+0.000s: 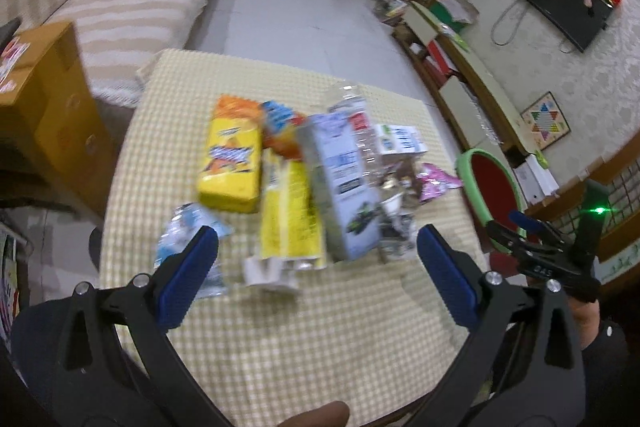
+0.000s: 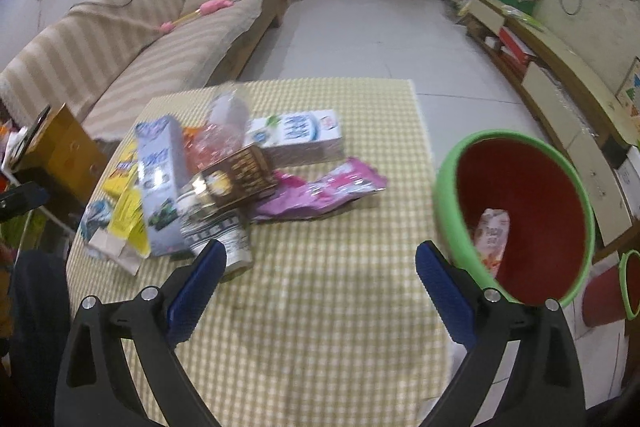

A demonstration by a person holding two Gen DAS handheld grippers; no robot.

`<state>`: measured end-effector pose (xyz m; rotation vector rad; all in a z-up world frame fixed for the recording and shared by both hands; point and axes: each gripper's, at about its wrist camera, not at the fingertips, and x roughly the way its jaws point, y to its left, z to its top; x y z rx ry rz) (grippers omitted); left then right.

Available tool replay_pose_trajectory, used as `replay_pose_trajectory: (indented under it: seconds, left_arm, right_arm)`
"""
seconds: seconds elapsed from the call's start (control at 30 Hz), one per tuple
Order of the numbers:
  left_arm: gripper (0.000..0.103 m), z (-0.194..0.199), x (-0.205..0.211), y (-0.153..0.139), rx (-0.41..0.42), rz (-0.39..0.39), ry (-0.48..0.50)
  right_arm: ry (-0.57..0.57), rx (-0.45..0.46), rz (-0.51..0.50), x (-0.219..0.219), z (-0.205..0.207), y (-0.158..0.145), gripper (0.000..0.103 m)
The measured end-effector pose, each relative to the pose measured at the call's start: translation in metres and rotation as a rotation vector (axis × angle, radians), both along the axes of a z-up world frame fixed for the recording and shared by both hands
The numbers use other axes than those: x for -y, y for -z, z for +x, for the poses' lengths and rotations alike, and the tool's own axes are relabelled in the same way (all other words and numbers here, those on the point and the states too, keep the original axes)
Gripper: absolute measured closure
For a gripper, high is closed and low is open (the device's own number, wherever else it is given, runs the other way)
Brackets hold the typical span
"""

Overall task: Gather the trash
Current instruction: 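Return to table, grasp blue-white wrapper with left tool while right grasps paper cup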

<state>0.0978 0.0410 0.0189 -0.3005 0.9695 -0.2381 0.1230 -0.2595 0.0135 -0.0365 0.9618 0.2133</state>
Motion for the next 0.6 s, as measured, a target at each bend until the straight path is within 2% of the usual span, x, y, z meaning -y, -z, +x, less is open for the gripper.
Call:
replay_pose_trajectory:
  seconds: [0.23,0.6]
  left_arm:
    - [0.005,-0.009,-0.036,0.028,-0.069,0.035,-0.046]
    - [0.005,0.004,-0.047,0.066,-0.187,0.124,-0.050]
  right_arm:
    - [-0.056,-0.035,0.016,-0.037,0.001,0.013,0.011]
    - [-0.081,-0.101,-0.008,-0.064,0.010,0.037,0.011]
